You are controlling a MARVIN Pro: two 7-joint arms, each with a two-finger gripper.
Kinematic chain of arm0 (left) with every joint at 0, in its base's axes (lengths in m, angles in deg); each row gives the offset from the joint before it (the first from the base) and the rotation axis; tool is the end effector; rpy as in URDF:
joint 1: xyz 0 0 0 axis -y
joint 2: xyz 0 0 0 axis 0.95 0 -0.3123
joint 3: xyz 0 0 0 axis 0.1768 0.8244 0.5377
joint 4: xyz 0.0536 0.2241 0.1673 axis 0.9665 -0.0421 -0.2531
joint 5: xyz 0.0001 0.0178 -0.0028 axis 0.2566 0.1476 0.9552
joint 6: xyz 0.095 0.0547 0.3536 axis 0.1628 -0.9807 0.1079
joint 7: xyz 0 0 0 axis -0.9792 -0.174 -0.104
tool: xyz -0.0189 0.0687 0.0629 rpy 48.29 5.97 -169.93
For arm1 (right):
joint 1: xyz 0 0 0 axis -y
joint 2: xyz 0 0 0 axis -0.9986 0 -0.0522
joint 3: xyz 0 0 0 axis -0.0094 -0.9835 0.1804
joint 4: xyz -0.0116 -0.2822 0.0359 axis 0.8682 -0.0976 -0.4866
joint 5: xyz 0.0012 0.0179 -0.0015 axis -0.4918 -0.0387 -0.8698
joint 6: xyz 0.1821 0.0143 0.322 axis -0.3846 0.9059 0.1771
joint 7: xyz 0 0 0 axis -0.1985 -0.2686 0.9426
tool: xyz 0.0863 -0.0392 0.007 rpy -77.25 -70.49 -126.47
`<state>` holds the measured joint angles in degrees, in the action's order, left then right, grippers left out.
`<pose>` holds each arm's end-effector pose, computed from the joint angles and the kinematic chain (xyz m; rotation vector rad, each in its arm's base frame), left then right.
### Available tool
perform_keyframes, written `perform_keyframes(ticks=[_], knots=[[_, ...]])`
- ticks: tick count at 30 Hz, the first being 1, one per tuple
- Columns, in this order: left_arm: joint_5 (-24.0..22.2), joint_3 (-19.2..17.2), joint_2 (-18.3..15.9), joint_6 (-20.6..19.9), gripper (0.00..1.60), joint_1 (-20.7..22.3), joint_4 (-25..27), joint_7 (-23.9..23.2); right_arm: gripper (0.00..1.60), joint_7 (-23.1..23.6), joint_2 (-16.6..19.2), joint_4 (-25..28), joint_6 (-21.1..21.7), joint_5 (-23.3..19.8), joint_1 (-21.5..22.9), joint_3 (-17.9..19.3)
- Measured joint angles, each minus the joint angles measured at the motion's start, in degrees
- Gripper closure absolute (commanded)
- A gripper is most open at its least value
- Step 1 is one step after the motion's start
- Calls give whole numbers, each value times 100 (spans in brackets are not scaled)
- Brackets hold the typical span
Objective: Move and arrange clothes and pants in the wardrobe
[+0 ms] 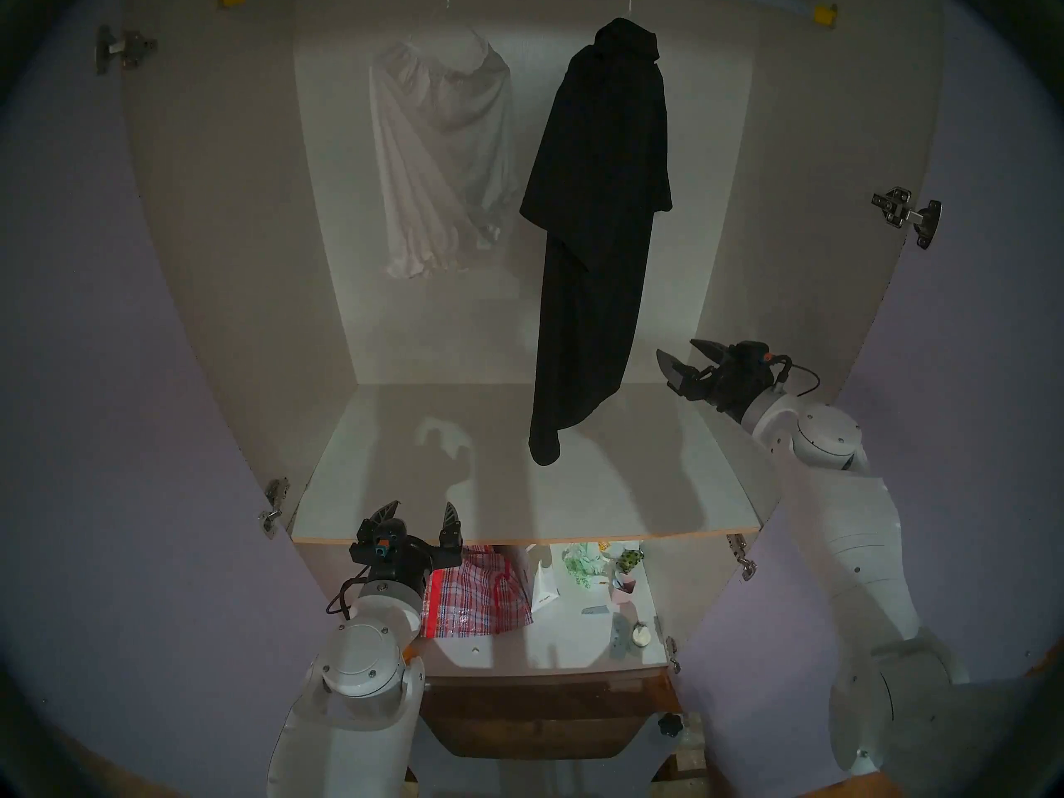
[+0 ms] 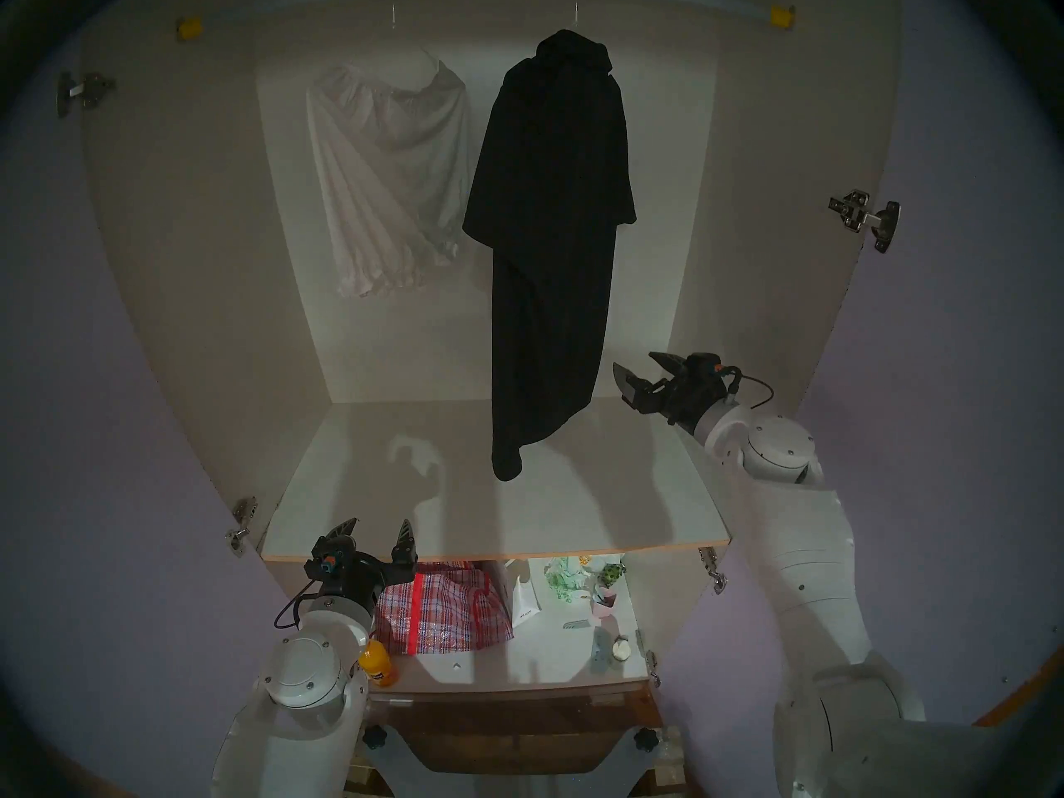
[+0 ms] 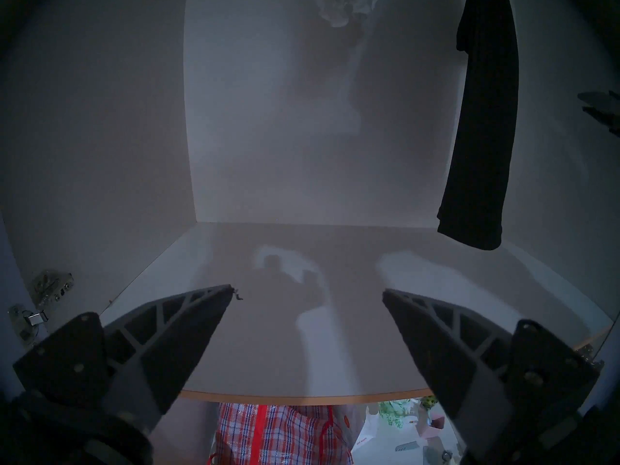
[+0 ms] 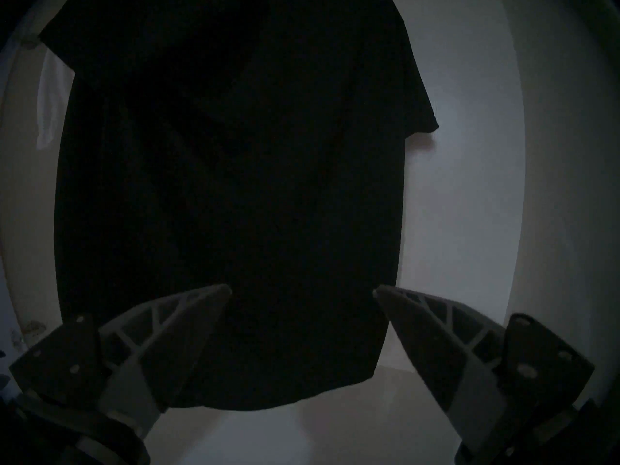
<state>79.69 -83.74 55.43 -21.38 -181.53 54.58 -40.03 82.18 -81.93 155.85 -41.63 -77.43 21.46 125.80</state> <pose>0.3791 -0.0129 -0.3553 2.3532 0.0173 2.0693 0.5747 -0.1041 -0.1913 -1.8426 -0.4903 -2.0280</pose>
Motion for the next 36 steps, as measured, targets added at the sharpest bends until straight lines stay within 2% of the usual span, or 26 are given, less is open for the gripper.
perform_keyframes(ticks=[3,7,14,15,21,30,36], knots=[[0,0,0,0,0,0,0,0,0,1,-24,-39,-49,23,-21,-6],[0,0,0,0,0,0,0,0,0,-213,-205,-271,-441,228,64,-43],[0,0,0,1,0,3,-6,0,0,-342,-351,-1105,-571,395,756,-223],[1,0,0,1,0,2,-8,1,0,-378,-386,-1397,-601,421,952,-235],[2,0,0,1,0,4,-12,5,0,-514,-432,-2251,-711,586,1518,-344],[2,1,0,1,0,5,-24,11,0,-585,-460,-2651,-741,744,2402,-445],[2,2,-2,1,0,5,-23,12,0,-883,-624,-3296,-833,910,3064,-557]])
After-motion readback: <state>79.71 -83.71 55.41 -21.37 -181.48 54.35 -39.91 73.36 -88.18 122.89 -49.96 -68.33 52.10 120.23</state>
